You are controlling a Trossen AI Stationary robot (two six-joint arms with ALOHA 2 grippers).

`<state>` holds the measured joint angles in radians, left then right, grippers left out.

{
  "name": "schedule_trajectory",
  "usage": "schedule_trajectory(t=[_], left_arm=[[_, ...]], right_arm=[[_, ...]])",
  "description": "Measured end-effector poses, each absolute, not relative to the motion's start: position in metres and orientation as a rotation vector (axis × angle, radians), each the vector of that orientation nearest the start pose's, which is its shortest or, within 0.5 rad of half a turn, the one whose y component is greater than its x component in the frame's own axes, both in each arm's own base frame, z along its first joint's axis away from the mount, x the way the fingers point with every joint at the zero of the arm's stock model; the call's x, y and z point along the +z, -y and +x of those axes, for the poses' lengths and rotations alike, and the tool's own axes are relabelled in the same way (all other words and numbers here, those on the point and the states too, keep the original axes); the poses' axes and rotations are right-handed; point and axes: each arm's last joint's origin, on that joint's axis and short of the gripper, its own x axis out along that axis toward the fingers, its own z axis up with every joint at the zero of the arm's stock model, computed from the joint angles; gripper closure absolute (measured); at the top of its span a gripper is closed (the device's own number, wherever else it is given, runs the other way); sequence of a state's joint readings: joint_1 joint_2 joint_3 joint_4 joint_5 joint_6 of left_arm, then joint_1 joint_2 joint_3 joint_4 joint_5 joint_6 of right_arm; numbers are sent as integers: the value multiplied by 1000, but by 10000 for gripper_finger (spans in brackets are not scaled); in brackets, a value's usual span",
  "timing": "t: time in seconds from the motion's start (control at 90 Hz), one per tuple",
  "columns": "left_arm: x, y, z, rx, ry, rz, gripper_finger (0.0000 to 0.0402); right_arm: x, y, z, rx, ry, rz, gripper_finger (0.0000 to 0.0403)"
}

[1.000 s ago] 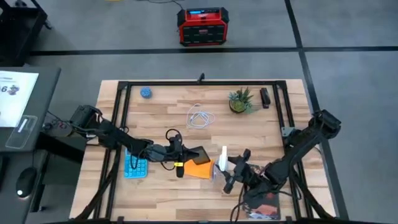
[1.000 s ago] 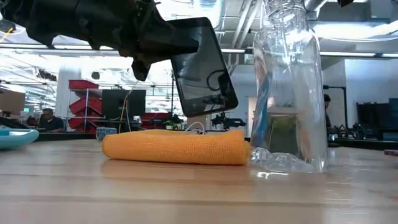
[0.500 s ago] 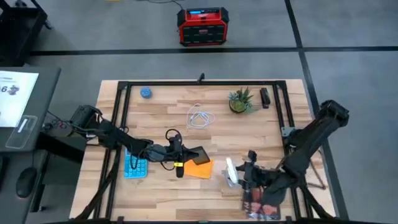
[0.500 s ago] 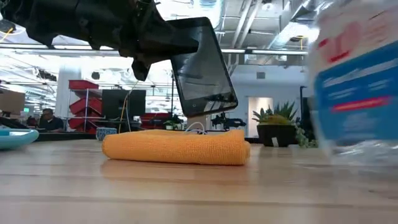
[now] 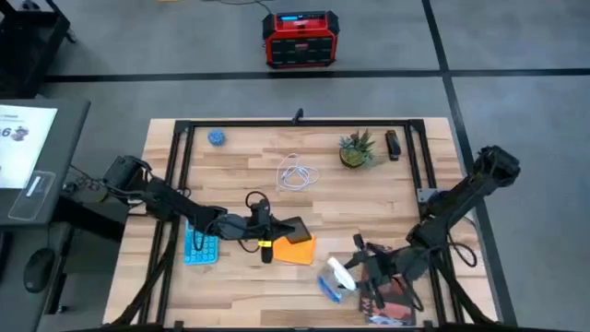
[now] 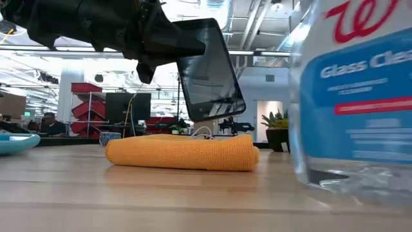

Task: Apply microfiber cloth
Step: Spray the black cellphone

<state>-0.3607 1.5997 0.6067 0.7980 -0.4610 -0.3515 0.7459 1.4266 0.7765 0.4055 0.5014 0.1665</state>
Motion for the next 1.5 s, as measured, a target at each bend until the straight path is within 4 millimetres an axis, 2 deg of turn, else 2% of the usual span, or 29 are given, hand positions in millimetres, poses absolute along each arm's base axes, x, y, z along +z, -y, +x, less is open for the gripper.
schedule_trajectory(t=[0.222, 0.711, 1.111, 1.3, 1.5], left_arm=[[177, 94, 289, 135, -159, -274, 392], [177, 94, 289, 136, -158, -281, 392], [177, 94, 289, 136, -158, -276, 392], [177, 94, 289, 136, -158, -274, 392], [177, 94, 289, 135, -159, -273, 392]], right_arm=[[237, -191, 237, 205, -240, 1, 194], [251, -179, 229, 196, -246, -37, 181], [250, -174, 230, 180, -271, -53, 127], [266, -173, 228, 179, -299, -68, 126], [276, -167, 224, 138, -429, -46, 126]])
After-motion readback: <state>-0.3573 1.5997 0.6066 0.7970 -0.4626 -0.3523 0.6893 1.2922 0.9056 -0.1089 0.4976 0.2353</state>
